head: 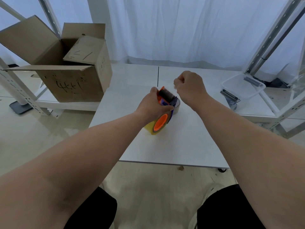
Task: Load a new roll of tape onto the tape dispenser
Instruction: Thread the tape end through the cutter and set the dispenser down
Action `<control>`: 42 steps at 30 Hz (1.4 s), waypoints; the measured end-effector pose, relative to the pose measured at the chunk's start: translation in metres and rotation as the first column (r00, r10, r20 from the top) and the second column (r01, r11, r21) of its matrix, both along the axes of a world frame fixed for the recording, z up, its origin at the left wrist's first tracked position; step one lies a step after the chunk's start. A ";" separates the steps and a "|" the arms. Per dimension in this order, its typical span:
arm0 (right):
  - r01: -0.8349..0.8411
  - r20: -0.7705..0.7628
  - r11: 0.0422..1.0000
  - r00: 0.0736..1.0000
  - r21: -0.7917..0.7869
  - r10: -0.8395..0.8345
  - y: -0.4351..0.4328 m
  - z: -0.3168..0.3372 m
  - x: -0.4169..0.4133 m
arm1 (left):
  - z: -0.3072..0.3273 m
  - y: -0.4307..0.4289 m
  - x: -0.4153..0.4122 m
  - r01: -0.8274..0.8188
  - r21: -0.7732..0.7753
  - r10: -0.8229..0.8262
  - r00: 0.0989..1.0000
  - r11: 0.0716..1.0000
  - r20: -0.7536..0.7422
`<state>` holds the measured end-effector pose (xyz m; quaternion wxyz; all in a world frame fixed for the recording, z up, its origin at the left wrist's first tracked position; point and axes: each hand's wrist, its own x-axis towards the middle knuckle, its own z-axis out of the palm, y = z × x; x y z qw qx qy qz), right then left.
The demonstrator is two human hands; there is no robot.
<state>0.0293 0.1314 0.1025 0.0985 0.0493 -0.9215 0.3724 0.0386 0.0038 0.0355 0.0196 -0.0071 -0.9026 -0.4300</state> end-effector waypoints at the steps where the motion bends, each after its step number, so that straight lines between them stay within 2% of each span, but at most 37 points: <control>1: 0.015 -0.010 1.000 1.000 0.006 -0.015 -0.001 0.000 0.000 | 0.001 0.000 0.000 0.002 -0.002 -0.002 1.000 1.000 -0.004; 7: 0.019 -0.001 0.999 1.000 -0.035 -0.019 -0.004 0.002 0.001 | 0.008 0.000 -0.002 0.008 -0.036 -0.009 0.999 0.999 -0.040; 12: -0.078 -0.048 0.988 0.995 0.131 0.085 -0.002 0.005 0.001 | 0.004 0.003 -0.003 -0.025 -0.064 0.022 0.999 0.998 -0.034; 14: -0.105 -0.033 0.984 0.993 0.146 0.110 0.000 0.006 0.002 | 0.003 0.006 -0.002 -0.028 -0.088 0.025 0.999 0.996 -0.031; 24: -0.128 0.066 0.990 0.989 -0.052 0.131 -0.001 0.009 0.008 | 0.005 -0.005 -0.004 -0.033 -0.162 0.024 0.998 0.986 -0.054; 28: -0.131 -0.065 0.973 0.987 0.190 0.146 -0.005 0.009 0.007 | 0.001 -0.003 -0.004 -0.034 -0.141 0.024 0.997 0.989 -0.073; 30: -0.107 -0.098 0.967 0.986 0.233 0.133 -0.004 0.007 0.008 | 0.000 -0.002 -0.003 -0.050 -0.132 0.039 0.996 0.990 -0.085; 39: -0.064 0.143 0.996 0.987 -0.054 0.071 -0.001 0.004 0.008 | -0.004 0.000 0.005 -0.031 -0.175 0.024 0.999 0.984 -0.041; 42: -0.061 0.167 0.995 0.983 -0.082 0.074 -0.002 0.004 0.006 | -0.004 0.000 0.005 -0.029 -0.176 0.024 0.999 0.984 -0.030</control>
